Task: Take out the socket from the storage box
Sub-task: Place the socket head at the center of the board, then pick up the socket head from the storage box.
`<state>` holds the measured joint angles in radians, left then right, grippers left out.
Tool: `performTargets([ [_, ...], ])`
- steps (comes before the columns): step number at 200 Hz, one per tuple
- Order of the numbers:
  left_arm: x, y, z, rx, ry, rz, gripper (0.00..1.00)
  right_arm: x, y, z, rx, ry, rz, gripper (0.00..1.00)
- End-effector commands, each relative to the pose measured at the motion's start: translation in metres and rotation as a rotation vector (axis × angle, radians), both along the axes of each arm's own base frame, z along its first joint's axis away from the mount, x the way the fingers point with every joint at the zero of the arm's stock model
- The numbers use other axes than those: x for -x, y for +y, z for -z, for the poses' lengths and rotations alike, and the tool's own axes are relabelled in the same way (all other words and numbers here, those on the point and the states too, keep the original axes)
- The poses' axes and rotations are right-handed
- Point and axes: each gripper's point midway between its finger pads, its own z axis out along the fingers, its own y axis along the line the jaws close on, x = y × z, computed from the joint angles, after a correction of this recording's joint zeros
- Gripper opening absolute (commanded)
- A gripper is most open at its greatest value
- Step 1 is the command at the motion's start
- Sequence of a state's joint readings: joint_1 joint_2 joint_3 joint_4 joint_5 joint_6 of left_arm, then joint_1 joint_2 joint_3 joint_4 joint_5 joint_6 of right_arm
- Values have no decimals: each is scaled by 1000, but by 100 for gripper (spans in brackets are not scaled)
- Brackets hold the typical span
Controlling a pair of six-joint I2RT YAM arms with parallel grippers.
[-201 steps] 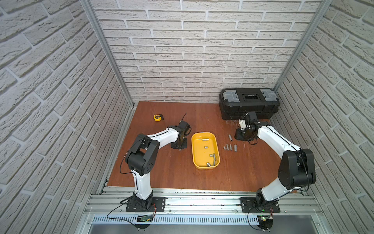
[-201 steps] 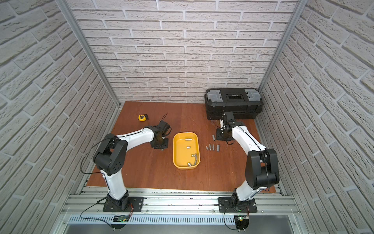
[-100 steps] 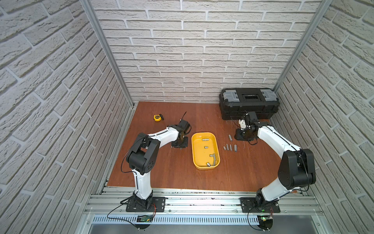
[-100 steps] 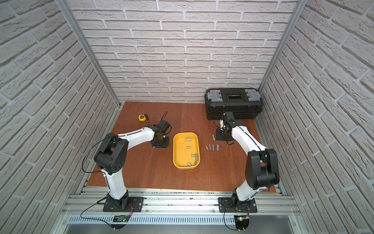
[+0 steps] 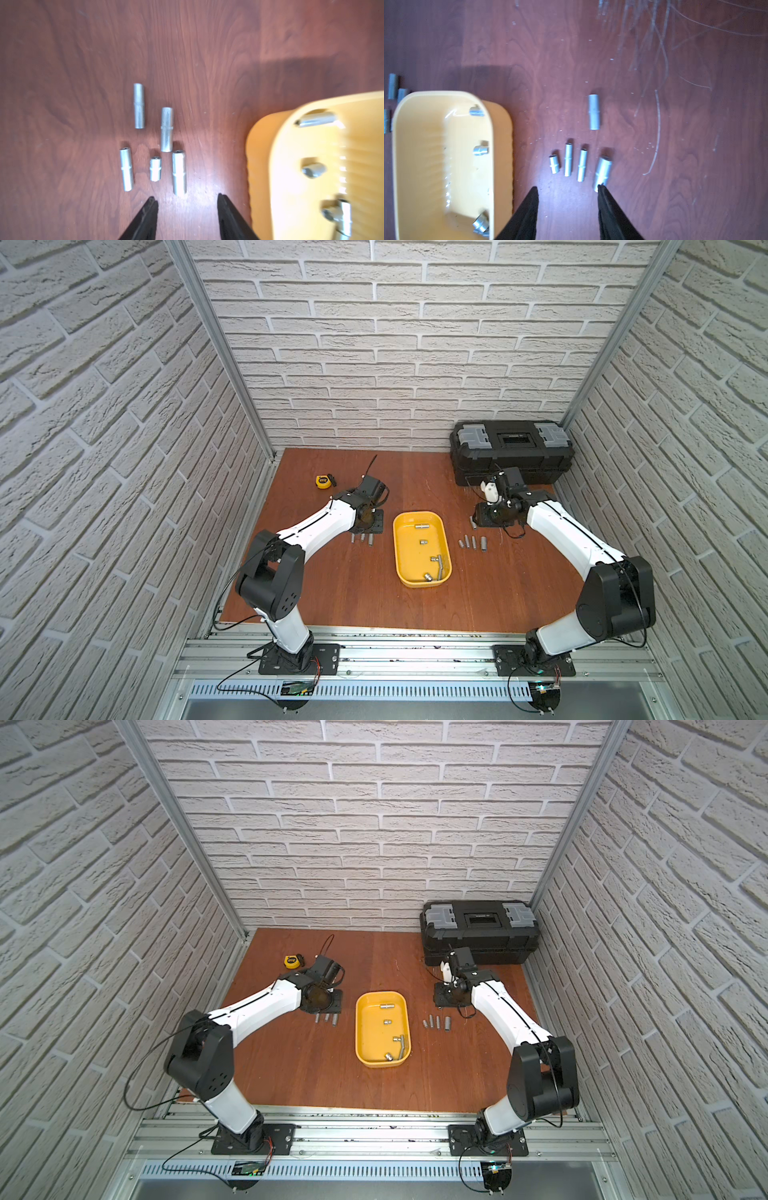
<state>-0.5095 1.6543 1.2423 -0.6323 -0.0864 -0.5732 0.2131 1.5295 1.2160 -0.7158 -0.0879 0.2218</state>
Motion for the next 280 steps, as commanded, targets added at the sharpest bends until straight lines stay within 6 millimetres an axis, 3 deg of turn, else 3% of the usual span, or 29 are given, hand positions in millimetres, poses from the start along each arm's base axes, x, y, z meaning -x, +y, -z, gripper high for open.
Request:
performTargets([
  [1, -3, 17, -22, 16, -52, -58, 52, 3, 45, -19, -20, -47, -90, 48],
  [36, 4, 33, -24, 34, -70, -116, 52, 7, 107, -1, -17, -30, -177, 48],
  [80, 16, 41, -14, 35, -51, -143, 52, 4, 141, 43, 56, 46, -212, 48],
  [121, 20, 40, -8, 52, -40, -152, 52, 1, 143, 72, 106, 88, -192, 49],
  [196, 23, 38, -3, 66, -26, -154, 53, -6, 155, 94, 75, 119, -183, 46],
  [217, 24, 38, -1, 67, -22, -155, 53, -8, 157, 93, 71, 116, -184, 43],
  [222, 24, 38, -1, 67, -21, -155, 53, -6, 156, 104, 84, 143, -184, 42],
  [280, 23, 37, 0, 69, -19, -153, 53, -3, 154, 118, 109, 178, -190, 32],
])
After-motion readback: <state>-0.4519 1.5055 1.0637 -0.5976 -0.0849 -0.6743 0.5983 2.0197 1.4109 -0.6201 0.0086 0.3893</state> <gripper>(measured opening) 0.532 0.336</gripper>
